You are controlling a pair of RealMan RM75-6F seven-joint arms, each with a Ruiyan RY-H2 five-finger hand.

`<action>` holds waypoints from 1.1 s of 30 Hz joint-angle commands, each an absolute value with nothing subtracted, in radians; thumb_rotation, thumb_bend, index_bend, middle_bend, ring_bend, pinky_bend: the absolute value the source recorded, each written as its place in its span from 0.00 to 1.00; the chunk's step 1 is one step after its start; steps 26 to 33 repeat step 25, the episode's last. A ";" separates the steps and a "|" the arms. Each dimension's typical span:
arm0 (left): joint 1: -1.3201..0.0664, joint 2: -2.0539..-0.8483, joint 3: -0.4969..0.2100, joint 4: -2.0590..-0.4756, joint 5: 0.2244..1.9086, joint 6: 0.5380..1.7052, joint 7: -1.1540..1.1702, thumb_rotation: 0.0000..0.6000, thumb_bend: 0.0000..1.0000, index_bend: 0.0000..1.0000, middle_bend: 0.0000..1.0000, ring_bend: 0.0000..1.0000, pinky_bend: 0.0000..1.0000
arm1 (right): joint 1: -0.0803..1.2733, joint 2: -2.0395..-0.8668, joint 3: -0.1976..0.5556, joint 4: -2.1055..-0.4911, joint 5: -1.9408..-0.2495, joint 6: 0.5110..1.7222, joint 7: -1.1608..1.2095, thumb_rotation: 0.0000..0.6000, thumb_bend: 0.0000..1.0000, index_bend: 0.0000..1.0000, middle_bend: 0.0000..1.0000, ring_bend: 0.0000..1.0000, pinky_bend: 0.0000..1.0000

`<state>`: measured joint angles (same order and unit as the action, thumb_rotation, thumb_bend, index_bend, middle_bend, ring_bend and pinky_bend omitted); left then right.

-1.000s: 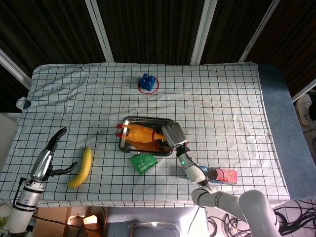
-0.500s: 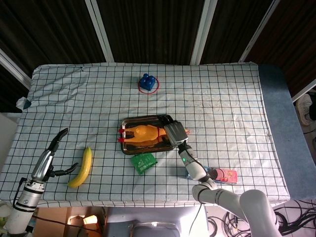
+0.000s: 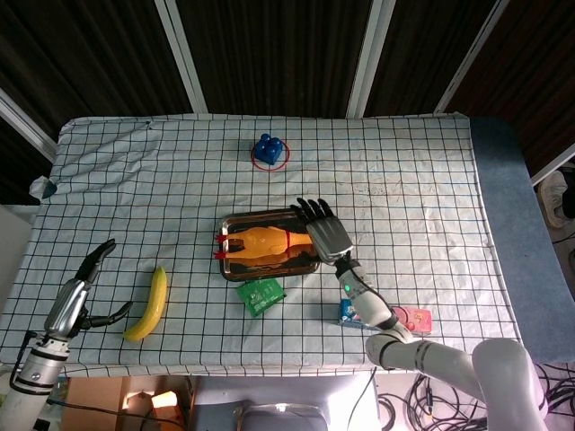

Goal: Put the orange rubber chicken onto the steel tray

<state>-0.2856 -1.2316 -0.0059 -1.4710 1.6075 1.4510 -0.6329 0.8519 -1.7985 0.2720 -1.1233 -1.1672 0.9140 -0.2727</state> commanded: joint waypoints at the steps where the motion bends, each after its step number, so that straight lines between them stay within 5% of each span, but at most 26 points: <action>1: -0.193 -1.157 0.039 -1.493 1.576 1.504 -0.389 1.00 0.28 0.00 0.00 0.00 0.00 | 0.699 -1.528 0.183 -1.468 -1.276 1.081 -0.316 1.00 0.16 0.00 0.00 0.00 0.02; 5: -0.068 -1.168 0.069 -1.534 1.493 1.595 -0.061 1.00 0.29 0.00 0.00 0.00 0.00 | 0.500 -1.254 0.042 -1.747 -1.309 1.272 -0.469 1.00 0.16 0.00 0.00 0.00 0.01; 9: 0.009 -1.212 0.092 -1.520 1.506 1.681 0.039 1.00 0.29 0.00 0.00 0.00 0.00 | 0.318 -1.066 -0.080 -1.859 -1.299 1.429 -0.504 1.00 0.16 0.00 0.00 0.00 0.00; 17: 0.036 -1.257 0.128 -1.421 1.649 1.734 -0.042 1.00 0.35 0.00 0.00 0.00 0.00 | 0.096 -1.051 -0.158 -1.640 -1.414 1.610 -0.151 1.00 0.16 0.00 0.00 0.00 0.00; 33: 0.030 -1.249 0.145 -1.410 1.715 1.723 -0.071 1.00 0.35 0.00 0.00 0.00 0.00 | 0.064 -1.044 -0.123 -1.598 -1.450 1.622 -0.092 1.00 0.16 0.00 0.00 0.00 0.00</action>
